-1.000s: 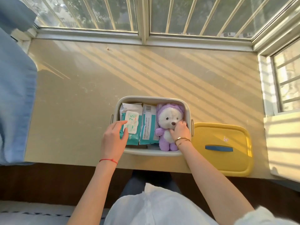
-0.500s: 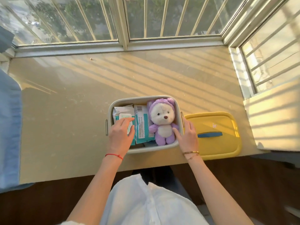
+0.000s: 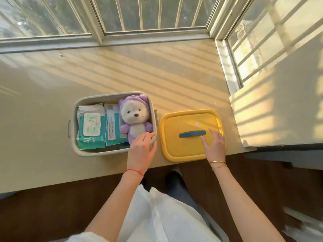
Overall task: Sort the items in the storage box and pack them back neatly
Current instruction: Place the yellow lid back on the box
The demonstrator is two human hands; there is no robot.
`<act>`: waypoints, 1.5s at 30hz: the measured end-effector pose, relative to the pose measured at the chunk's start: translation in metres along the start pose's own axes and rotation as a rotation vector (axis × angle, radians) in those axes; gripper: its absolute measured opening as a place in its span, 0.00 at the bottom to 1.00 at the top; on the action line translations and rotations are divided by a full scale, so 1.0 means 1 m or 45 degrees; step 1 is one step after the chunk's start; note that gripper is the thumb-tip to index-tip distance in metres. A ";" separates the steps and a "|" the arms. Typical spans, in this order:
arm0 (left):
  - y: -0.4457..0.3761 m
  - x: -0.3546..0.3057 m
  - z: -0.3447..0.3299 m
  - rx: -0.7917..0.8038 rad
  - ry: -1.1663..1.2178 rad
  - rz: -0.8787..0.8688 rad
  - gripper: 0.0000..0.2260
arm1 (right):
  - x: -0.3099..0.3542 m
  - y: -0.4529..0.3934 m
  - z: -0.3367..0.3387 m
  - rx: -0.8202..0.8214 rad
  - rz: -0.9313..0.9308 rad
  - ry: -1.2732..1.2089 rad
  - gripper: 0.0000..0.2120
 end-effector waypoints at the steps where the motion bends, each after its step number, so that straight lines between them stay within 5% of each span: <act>1: 0.004 -0.007 -0.016 0.006 0.003 0.035 0.12 | -0.018 -0.007 0.002 0.026 -0.035 0.001 0.23; 12: 0.039 0.003 -0.164 0.069 -0.125 0.733 0.23 | -0.159 -0.028 -0.015 0.150 -0.206 0.041 0.24; 24: 0.047 0.029 -0.217 0.075 -0.207 0.944 0.29 | -0.195 -0.033 -0.057 0.150 -0.285 0.035 0.32; 33: 0.057 0.006 -0.180 -0.044 0.028 0.965 0.30 | -0.185 -0.016 -0.014 0.089 -0.457 -0.189 0.26; 45: 0.056 -0.040 -0.027 -0.258 0.094 0.767 0.30 | -0.086 0.011 0.074 0.050 -0.216 -0.346 0.26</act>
Point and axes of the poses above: each hand's wrist, its own y-axis away from the middle knuckle, its own z-axis out of the back of the hand, x = y × z, the point moved 4 cm from there along -y, towards the middle knuckle, and after that the axes turned 7 degrees about -x, right-handed, at the moved point
